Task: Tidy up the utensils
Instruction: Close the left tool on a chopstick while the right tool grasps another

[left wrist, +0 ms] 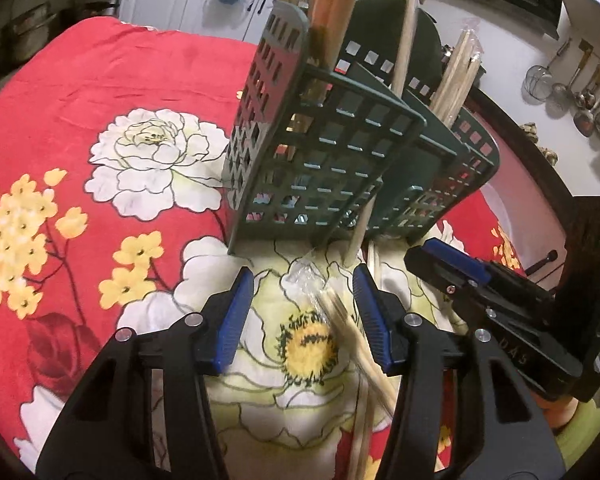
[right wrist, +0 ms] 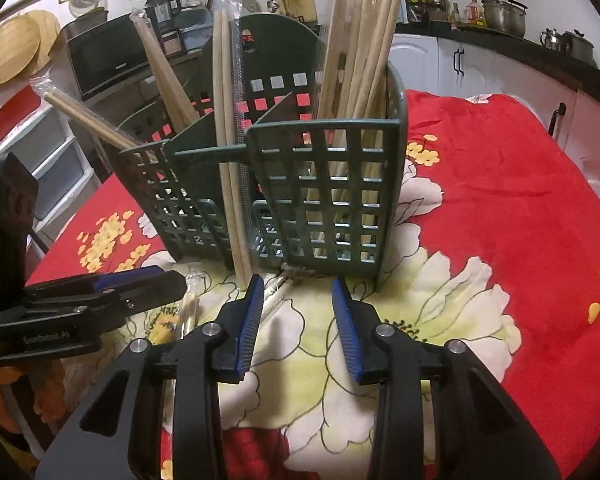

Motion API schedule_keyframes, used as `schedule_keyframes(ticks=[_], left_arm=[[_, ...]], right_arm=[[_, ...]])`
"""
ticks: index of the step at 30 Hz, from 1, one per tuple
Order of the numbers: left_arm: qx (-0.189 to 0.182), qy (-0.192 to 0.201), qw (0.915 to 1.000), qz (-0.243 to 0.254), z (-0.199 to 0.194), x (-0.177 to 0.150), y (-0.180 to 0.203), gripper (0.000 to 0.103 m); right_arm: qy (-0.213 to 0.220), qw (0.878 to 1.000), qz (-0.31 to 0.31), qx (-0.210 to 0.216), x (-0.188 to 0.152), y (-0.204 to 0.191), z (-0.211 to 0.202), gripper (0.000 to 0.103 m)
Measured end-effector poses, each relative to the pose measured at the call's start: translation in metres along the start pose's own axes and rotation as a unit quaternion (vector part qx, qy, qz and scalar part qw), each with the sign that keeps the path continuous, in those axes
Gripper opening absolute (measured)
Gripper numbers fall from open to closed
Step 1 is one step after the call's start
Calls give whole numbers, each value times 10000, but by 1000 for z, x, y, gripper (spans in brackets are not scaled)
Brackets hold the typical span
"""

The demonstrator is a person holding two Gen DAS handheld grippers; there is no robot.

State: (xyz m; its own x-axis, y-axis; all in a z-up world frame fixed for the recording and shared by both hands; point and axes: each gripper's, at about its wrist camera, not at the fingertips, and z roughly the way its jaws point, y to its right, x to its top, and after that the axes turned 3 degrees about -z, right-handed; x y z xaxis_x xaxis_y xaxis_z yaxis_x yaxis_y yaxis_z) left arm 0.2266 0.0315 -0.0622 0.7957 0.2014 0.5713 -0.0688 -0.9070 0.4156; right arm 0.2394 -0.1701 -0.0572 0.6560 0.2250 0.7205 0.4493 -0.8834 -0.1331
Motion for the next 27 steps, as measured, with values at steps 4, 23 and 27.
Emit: schedule_keyframes(ticks=[4, 23, 27], left_arm=[[38, -28, 10000, 48, 11, 4, 0, 25], [-35, -185, 9997, 154, 7, -1, -15, 2], [-50, -171, 9997, 156, 6, -3, -12, 2]], right_arm=[[-32, 10000, 90, 26, 2, 1, 6, 34], [-289, 9978, 583, 146, 7, 7, 30, 22], [-275, 9970, 672, 256, 6, 10, 30, 14]])
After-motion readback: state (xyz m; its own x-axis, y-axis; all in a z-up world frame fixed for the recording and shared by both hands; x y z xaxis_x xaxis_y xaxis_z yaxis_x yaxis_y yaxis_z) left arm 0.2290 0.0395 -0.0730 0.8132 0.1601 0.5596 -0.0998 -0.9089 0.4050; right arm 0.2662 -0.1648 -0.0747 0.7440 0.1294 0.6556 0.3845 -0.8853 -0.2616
